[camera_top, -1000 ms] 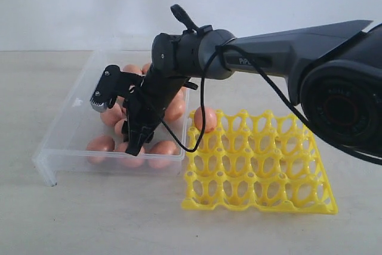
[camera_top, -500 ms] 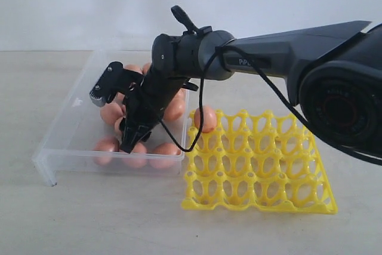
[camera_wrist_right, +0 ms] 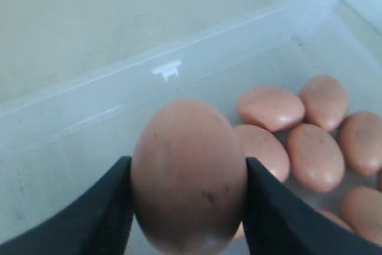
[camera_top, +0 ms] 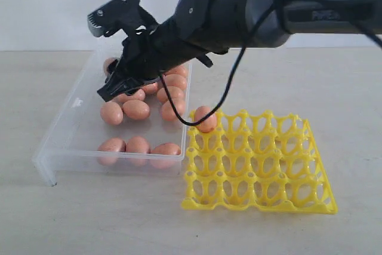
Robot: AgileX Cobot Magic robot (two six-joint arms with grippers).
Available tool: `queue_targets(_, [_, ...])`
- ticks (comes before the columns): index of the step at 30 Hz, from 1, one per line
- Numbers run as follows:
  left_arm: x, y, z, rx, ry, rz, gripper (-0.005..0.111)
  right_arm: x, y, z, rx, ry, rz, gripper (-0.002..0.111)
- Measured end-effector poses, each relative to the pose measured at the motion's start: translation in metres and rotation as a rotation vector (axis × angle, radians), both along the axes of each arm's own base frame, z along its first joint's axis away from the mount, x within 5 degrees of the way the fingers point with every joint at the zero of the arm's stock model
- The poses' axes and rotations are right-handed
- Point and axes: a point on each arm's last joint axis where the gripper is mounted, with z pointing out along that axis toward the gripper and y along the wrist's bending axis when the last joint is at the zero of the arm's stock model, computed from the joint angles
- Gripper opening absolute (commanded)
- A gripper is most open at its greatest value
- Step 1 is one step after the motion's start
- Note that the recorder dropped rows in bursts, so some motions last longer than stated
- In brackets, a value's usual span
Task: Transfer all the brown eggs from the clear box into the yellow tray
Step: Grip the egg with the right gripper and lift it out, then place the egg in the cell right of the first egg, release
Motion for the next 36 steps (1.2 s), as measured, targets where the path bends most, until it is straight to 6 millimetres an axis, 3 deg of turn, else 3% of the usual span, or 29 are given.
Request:
queue_targets(4, [0.0, 0.0, 0.0, 0.0, 0.0, 0.0, -0.004, -0.019, -0.032, 0.007, 0.038, -0.097, -0.141, -0.001])
queue_targets(6, [0.0, 0.0, 0.0, 0.0, 0.0, 0.0, -0.004, -0.036, -0.068, 0.01, 0.105, -0.191, -0.338, -0.001])
queue_targets(7, [0.0, 0.0, 0.0, 0.0, 0.0, 0.0, -0.004, -0.048, -0.095, 0.012, 0.211, -0.254, -0.521, -0.001])
queue_targets(8, [0.0, 0.0, 0.0, 0.0, 0.0, 0.0, -0.004, -0.053, -0.107, 0.013, 0.267, -0.279, -0.598, -0.001])
queue_targets(9, [0.0, 0.0, 0.0, 0.0, 0.0, 0.0, -0.004, -0.066, -0.132, 0.007, 0.385, -0.326, -0.753, -0.001])
queue_targets(11, [0.0, 0.0, 0.0, 0.0, 0.0, 0.0, -0.004, -0.08, -0.157, -0.007, 0.49, -0.367, -0.852, -0.001])
queue_targets(13, [0.0, 0.0, 0.0, 0.0, 0.0, 0.0, -0.004, -0.082, -0.17, -0.019, 0.537, -0.312, -0.777, -0.001])
queue_targets(15, [0.0, 0.0, 0.0, 0.0, 0.0, 0.0, -0.004, -0.073, -0.181, -0.018, 0.589, -0.266, -0.593, -0.001])
queue_targets(20, [0.0, 0.0, 0.0, 0.0, 0.0, 0.0, -0.004, -0.047, -0.244, 0.01, 0.752, -0.097, -0.248, -0.001])
queue_targets(23, [0.0, 0.0, 0.0, 0.0, 0.0, 0.0, -0.004, -0.054, -0.249, 0.015, 0.672, 0.043, -0.042, -0.001])
queue_targets(28, [0.0, 0.0, 0.0, 0.0, 0.0, 0.0, -0.004, -0.054, -0.246, 0.011, 0.594, 0.088, 0.021, -0.001])
queue_targets(31, [0.0, 0.0, 0.0, 0.0, 0.0, 0.0, -0.004, -0.042, -0.241, -0.003, 0.565, 0.12, 0.004, -0.001])
queue_targets(36, [0.0, 0.0, 0.0, 0.0, 0.0, 0.0, -0.004, -0.023, -0.233, -0.043, 0.562, 0.24, 0.002, -0.001])
